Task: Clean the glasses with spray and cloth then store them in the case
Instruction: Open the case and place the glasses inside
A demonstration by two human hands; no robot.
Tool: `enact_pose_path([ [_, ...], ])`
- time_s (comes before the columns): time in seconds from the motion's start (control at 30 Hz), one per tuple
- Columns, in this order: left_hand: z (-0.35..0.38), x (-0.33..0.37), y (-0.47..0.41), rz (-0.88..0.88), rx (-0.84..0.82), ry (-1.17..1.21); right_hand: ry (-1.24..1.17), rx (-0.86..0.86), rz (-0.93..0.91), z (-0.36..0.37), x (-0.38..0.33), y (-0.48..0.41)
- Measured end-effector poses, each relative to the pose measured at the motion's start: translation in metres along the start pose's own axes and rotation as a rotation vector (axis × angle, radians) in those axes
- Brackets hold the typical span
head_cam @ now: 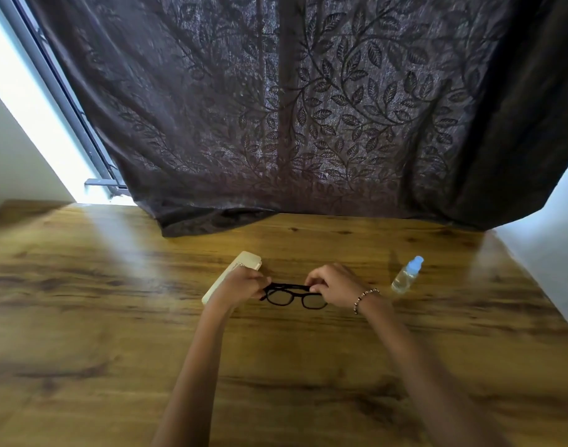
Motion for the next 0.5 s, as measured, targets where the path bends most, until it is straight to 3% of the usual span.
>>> enact_pose_path([
  [0.07, -0.011, -0.002, 0.004, 0.069, 0.153, -0.06, -0.013, -0.005, 0.002, 0.005, 0.001, -0.002],
  [0.2, -0.039, -0.006, 0.019, 0.214, 0.624, -0.268, -0.013, -0.02, 0.001, 0.01, -0.001, -0.008],
  [0.37, -0.047, -0.043, 0.001, -0.019, 0.519, -0.44, 0.089, -0.111, -0.04, 0.016, -0.016, -0.019],
  [0.5, -0.051, -0.044, -0.002, -0.002, 0.477, -0.403, 0.154, -0.169, -0.117, 0.02, -0.031, -0.029],
])
Point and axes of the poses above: each hand's wrist, its own y-axis away from the middle knuckle, its own z-axis out of the palm, x = y × z, the point moved 7 cm from there along -y, towards the middle knuckle, and after that the axes turned 15 degrees about -z, right-handed, at the moved point
